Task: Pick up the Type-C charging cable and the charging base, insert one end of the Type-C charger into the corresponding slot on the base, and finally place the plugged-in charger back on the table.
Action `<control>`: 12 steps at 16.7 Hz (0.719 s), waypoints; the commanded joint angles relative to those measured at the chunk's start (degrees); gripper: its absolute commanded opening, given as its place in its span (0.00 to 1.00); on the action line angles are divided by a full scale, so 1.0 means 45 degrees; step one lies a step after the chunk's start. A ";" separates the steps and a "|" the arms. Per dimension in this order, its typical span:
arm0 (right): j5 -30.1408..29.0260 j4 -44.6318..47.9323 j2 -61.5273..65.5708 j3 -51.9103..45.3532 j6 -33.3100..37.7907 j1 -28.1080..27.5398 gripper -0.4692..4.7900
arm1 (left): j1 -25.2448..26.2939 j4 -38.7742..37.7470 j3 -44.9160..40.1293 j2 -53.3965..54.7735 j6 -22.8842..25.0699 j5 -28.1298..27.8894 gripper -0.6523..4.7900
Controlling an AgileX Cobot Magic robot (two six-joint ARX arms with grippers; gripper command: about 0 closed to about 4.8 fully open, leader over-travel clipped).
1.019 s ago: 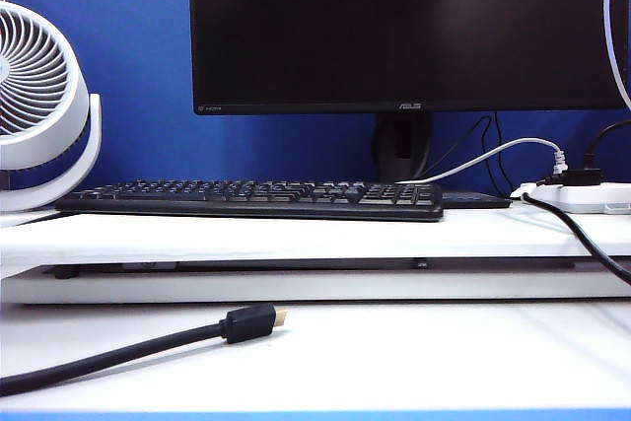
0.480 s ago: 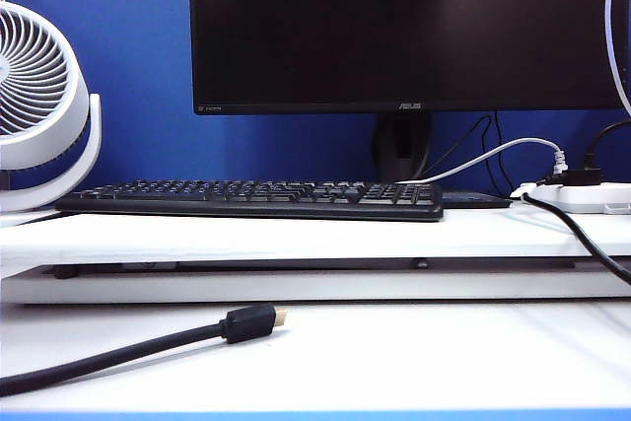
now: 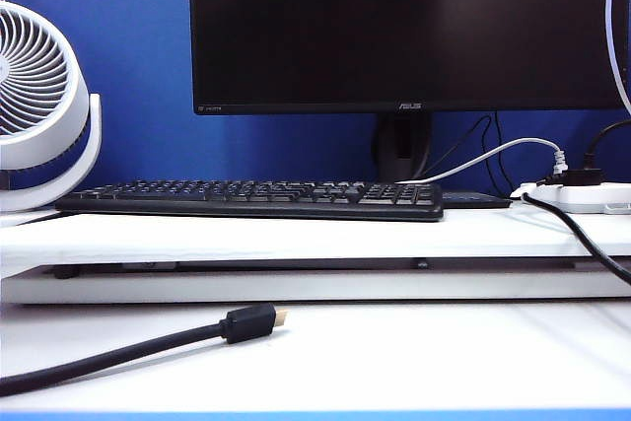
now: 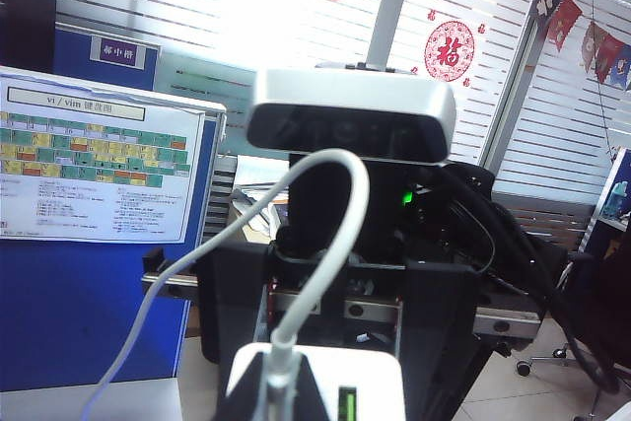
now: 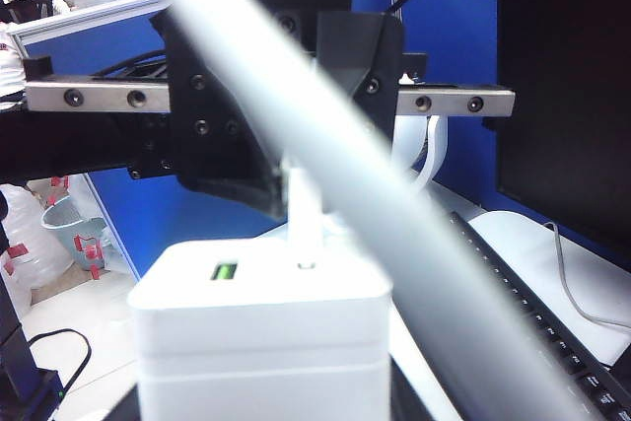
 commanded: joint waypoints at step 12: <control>0.0413 0.3381 0.0107 0.0199 0.0083 -0.0068 0.09 | -0.0175 -0.1112 -0.0136 0.0005 0.0282 0.1758 0.11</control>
